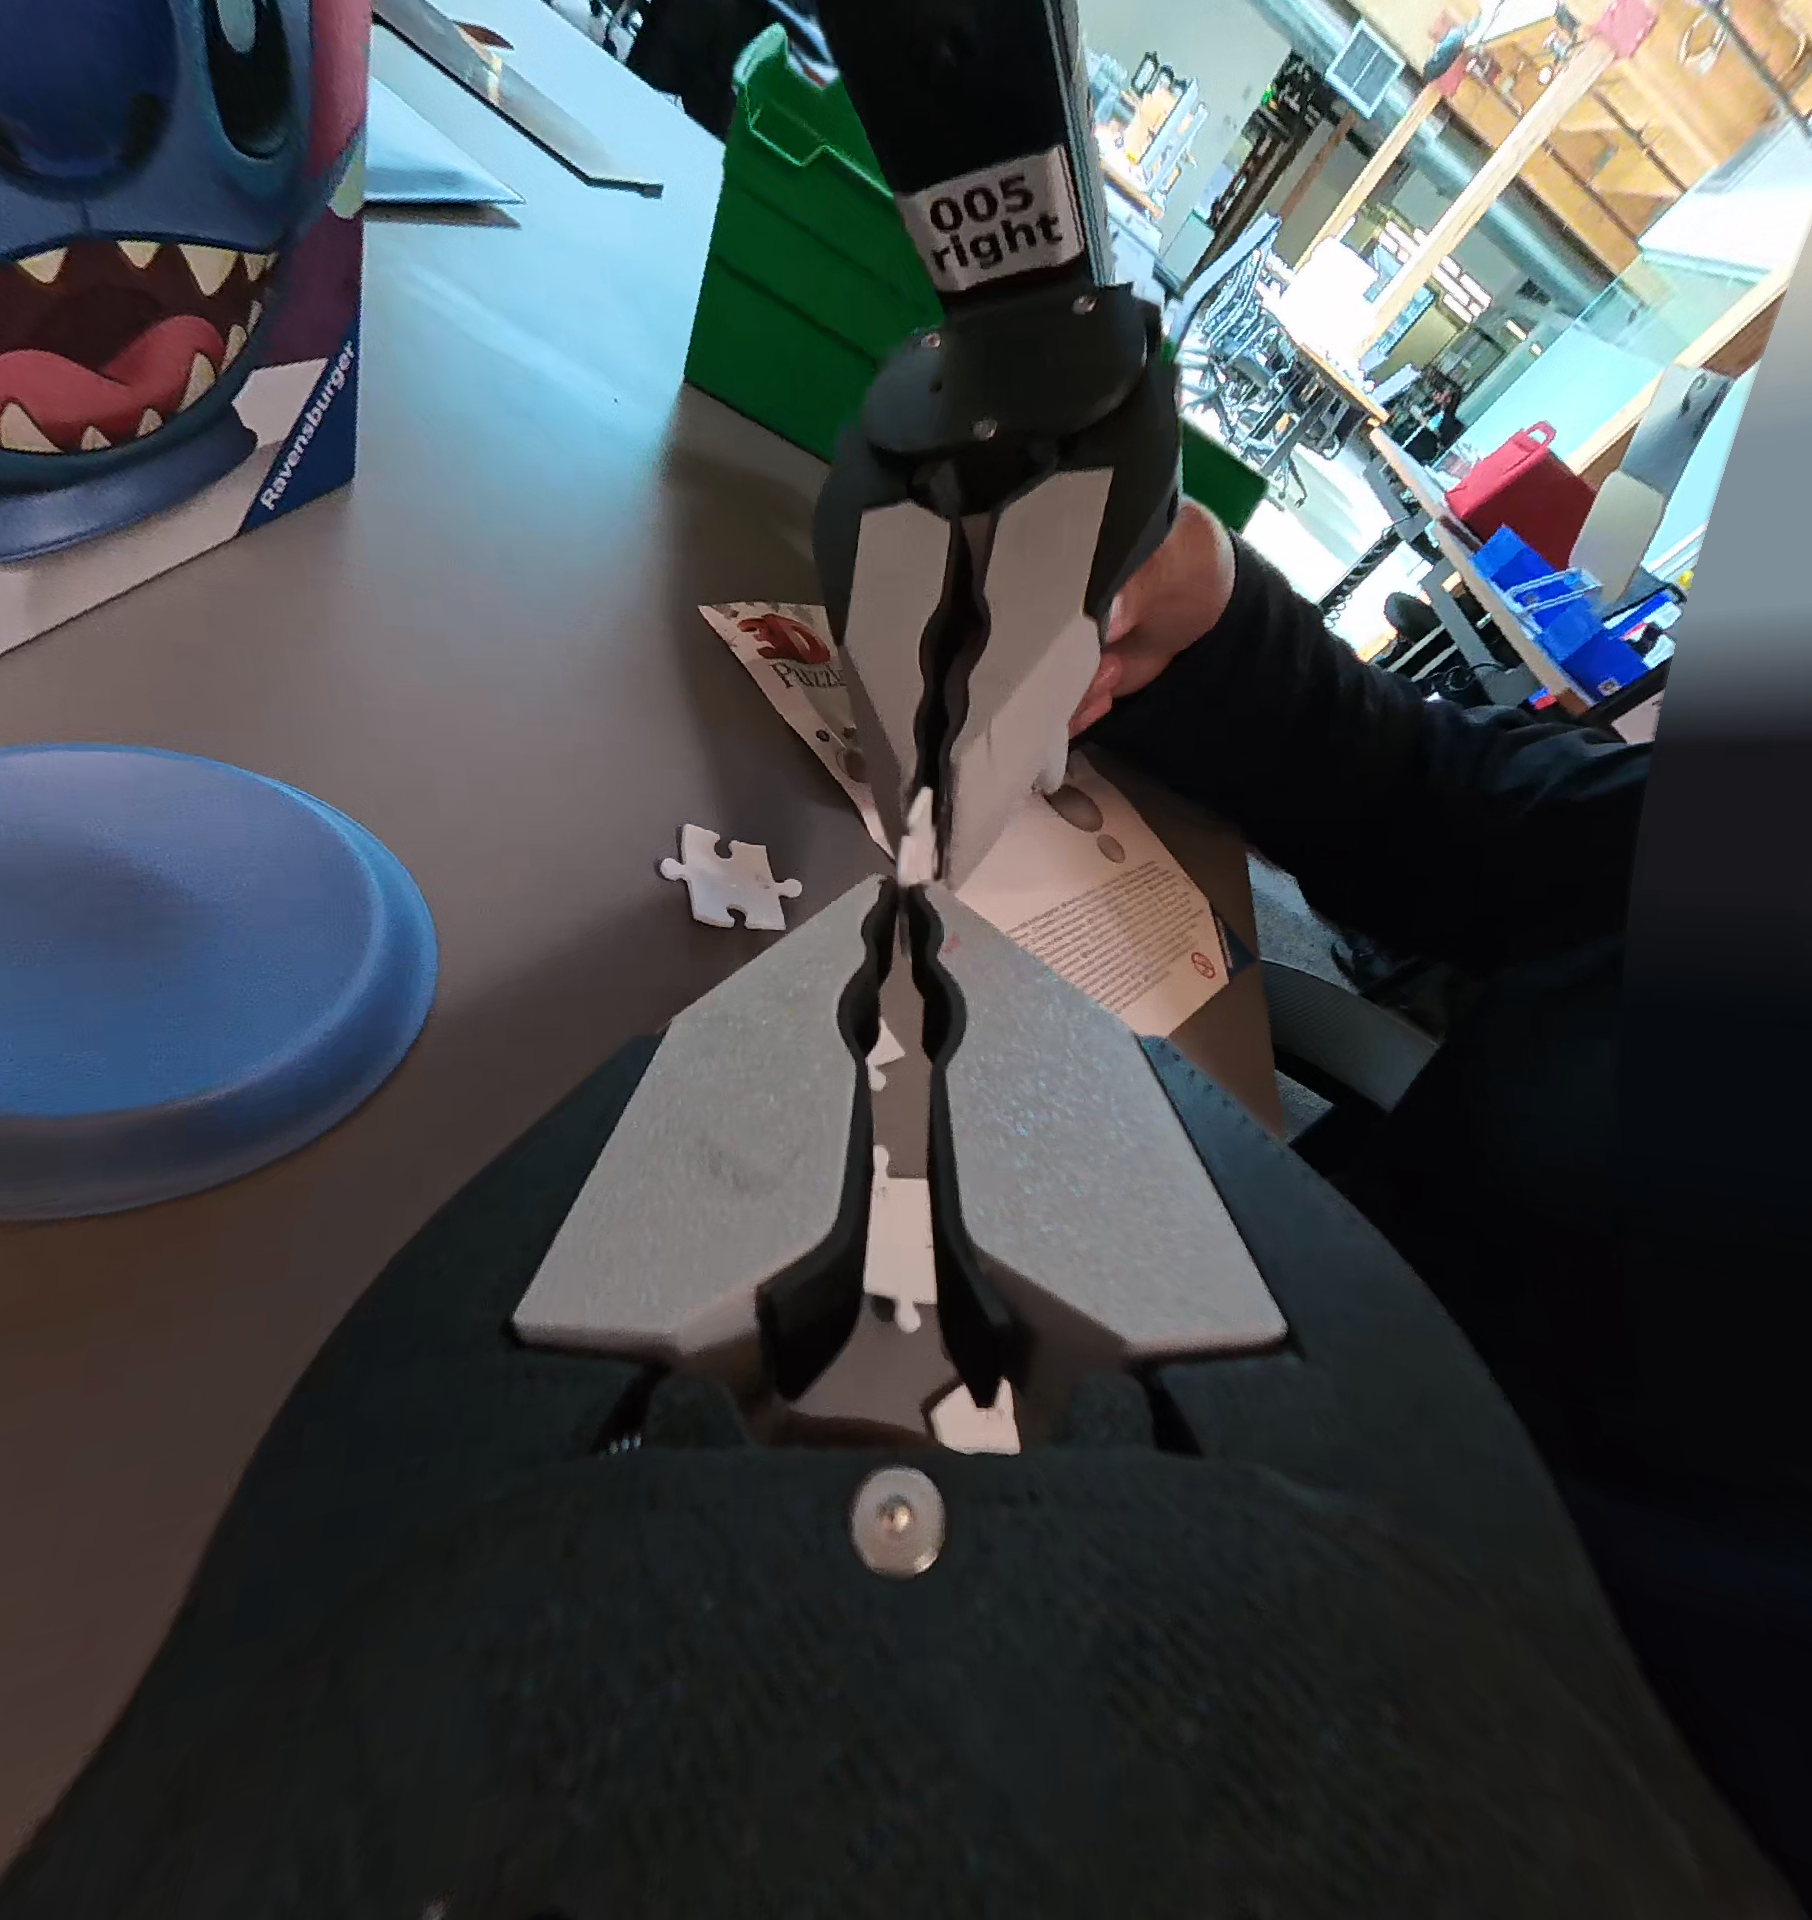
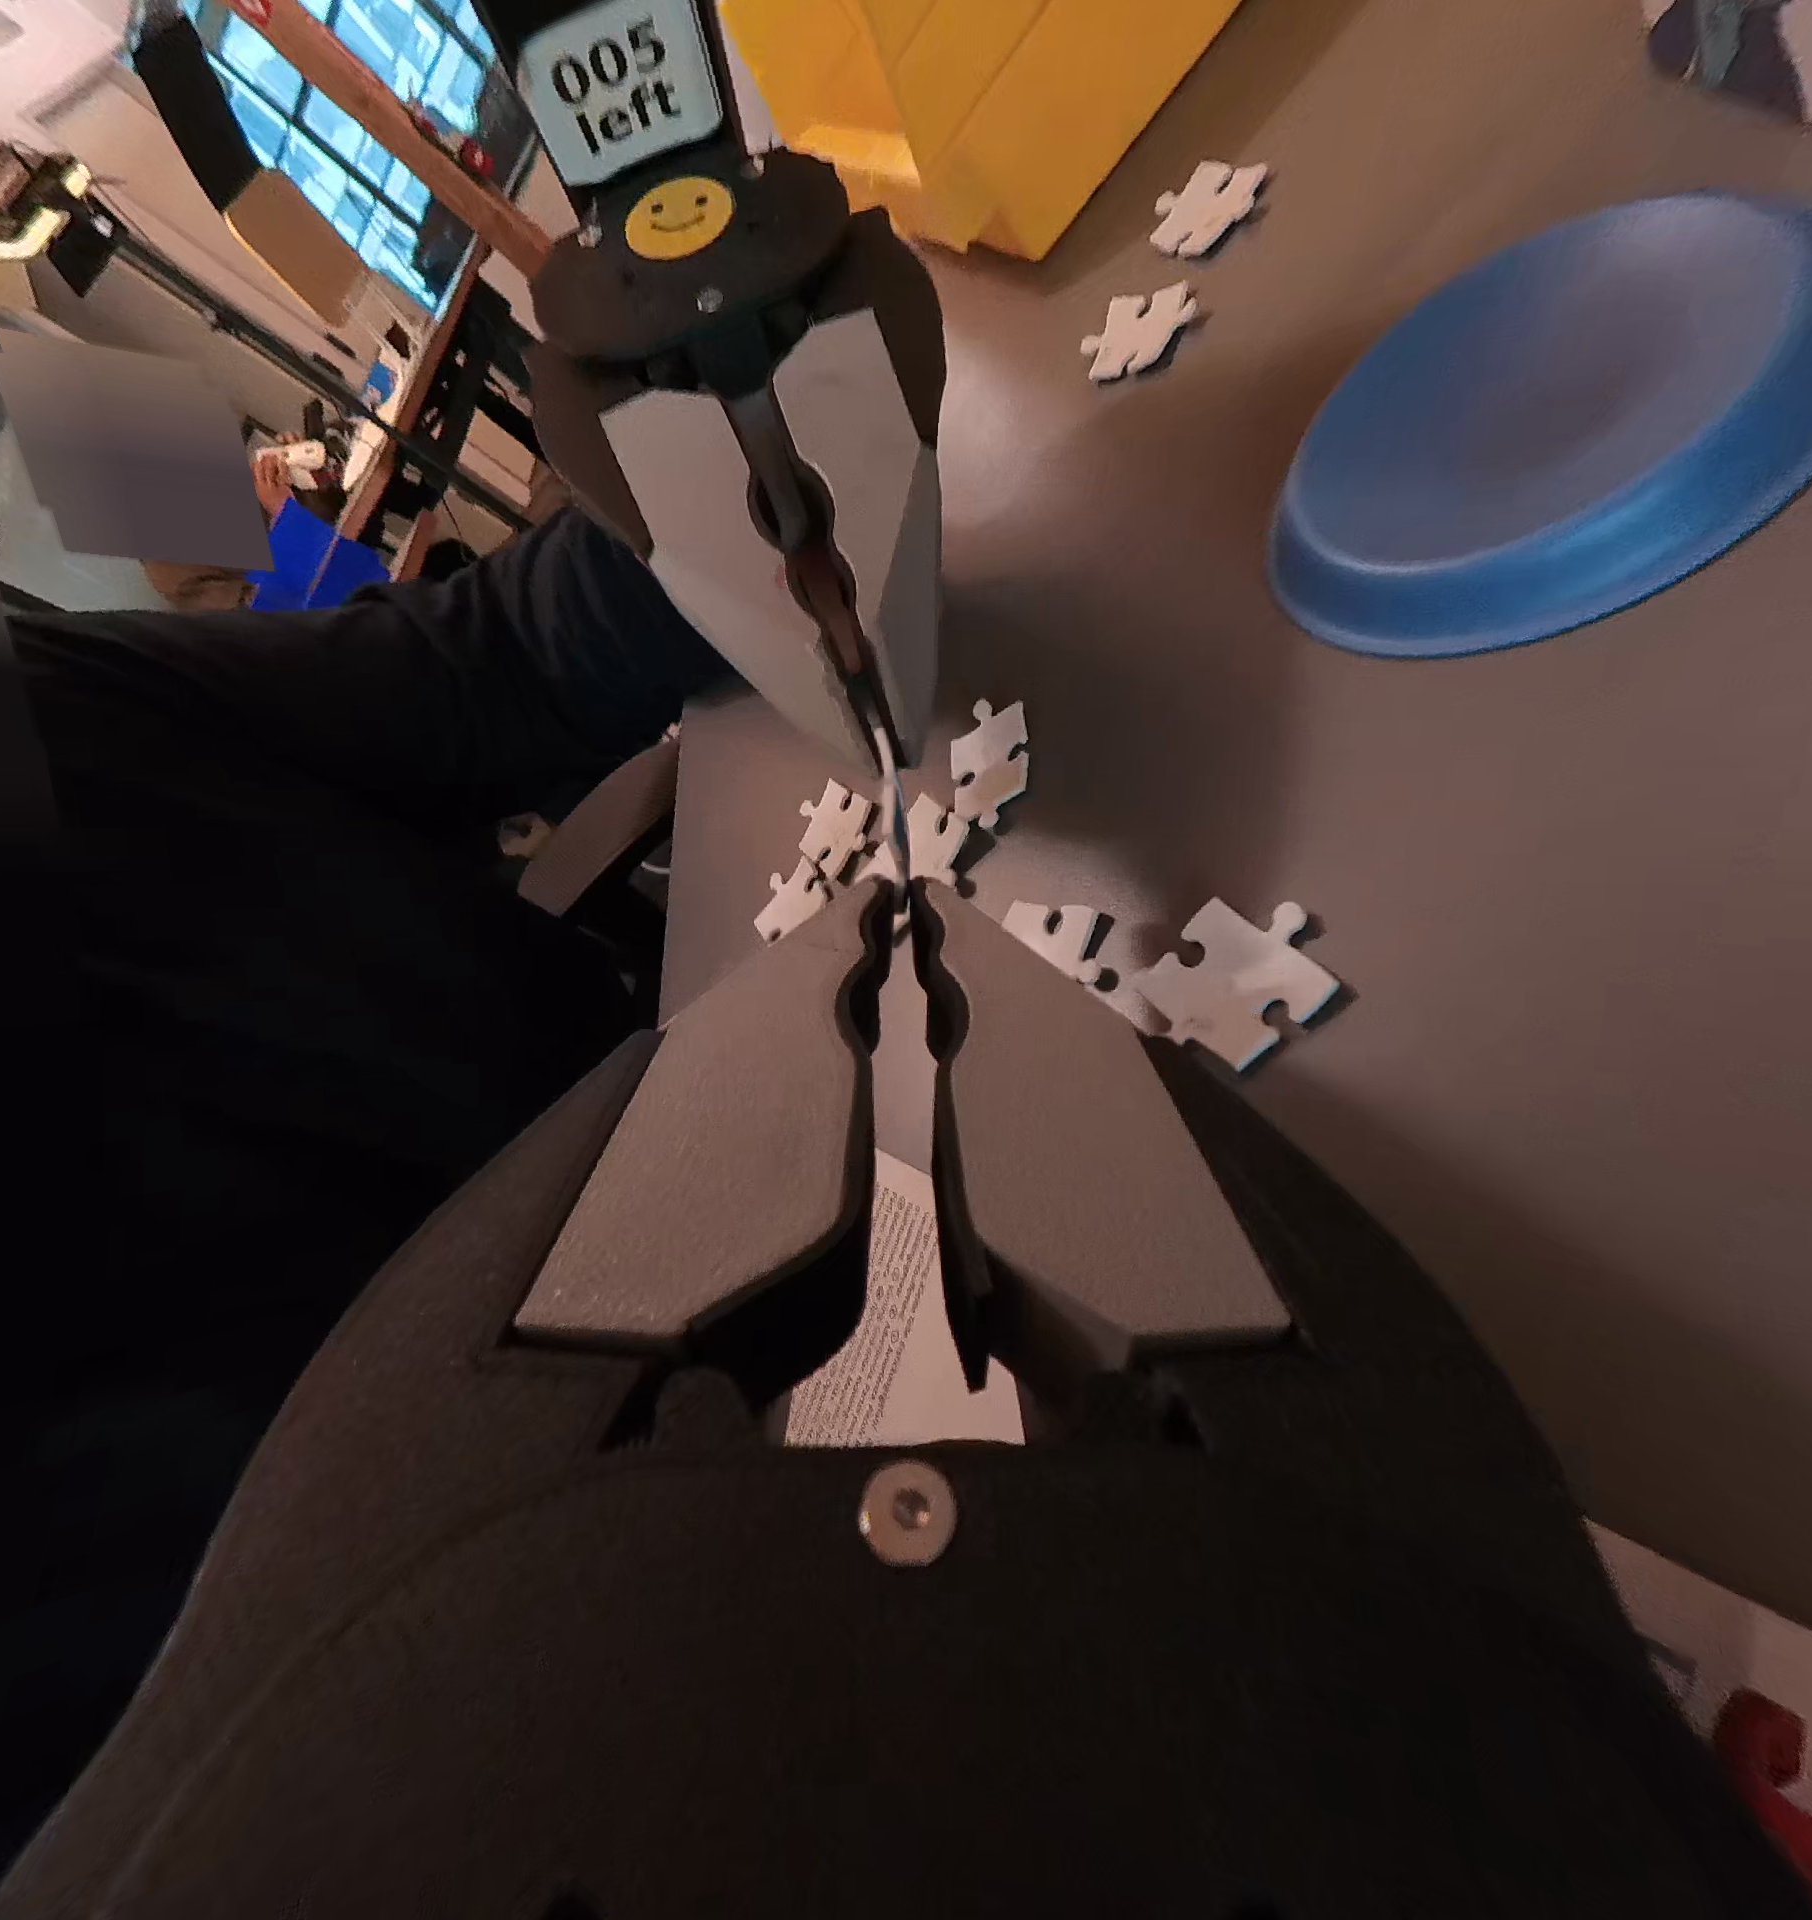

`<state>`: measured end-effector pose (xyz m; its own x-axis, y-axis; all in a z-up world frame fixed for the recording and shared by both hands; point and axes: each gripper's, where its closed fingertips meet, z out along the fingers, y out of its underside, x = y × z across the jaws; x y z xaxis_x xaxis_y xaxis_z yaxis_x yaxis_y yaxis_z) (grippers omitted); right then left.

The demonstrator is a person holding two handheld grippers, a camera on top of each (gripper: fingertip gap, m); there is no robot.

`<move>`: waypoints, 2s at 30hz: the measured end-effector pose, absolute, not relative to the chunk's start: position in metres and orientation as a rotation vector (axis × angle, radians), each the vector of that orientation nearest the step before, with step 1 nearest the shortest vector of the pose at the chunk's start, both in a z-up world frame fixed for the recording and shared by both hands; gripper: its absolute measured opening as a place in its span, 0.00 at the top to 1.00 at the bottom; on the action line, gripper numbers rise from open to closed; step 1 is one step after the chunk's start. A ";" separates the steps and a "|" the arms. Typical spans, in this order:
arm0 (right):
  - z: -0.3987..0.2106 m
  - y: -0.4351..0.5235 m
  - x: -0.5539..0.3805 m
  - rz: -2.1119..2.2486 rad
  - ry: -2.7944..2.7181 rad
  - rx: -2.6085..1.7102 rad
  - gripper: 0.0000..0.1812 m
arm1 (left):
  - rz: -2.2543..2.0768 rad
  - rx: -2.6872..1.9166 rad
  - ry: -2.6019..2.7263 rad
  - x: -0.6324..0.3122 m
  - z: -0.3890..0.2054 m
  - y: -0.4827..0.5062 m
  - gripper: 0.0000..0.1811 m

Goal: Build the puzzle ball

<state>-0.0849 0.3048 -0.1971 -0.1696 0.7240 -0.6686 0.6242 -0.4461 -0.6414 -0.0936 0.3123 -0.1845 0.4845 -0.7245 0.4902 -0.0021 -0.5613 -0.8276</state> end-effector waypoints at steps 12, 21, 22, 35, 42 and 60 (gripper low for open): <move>-0.197 0.305 -0.081 1.655 -1.644 -1.951 0.94 | -1.157 -1.966 0.686 -0.086 -0.193 0.301 1.00; -0.215 0.288 -0.091 1.518 -1.758 -1.942 1.00 | -1.088 -2.011 0.759 -0.083 -0.204 0.297 1.00; -0.215 0.288 -0.092 1.521 -1.747 -1.950 1.00 | -1.079 -2.017 0.758 -0.084 -0.204 0.298 1.00; -0.224 0.287 -0.106 1.595 -1.532 -2.188 1.00 | -0.794 -2.042 0.886 -0.119 -0.203 0.295 1.00; -0.235 0.281 -0.104 1.592 -1.488 -2.315 1.00 | -0.767 -2.097 1.062 -0.113 -0.226 0.276 1.00; -0.234 0.283 -0.107 1.655 -1.270 -2.379 1.00 | -0.723 -2.108 1.203 -0.107 -0.240 0.261 1.00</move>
<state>-0.1068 0.2833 -0.2343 0.1308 0.5915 -0.7956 0.6156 -0.6776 -0.4025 -0.1067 0.2613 -0.2403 0.4410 -0.8830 0.1608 -0.5563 -0.4095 -0.7231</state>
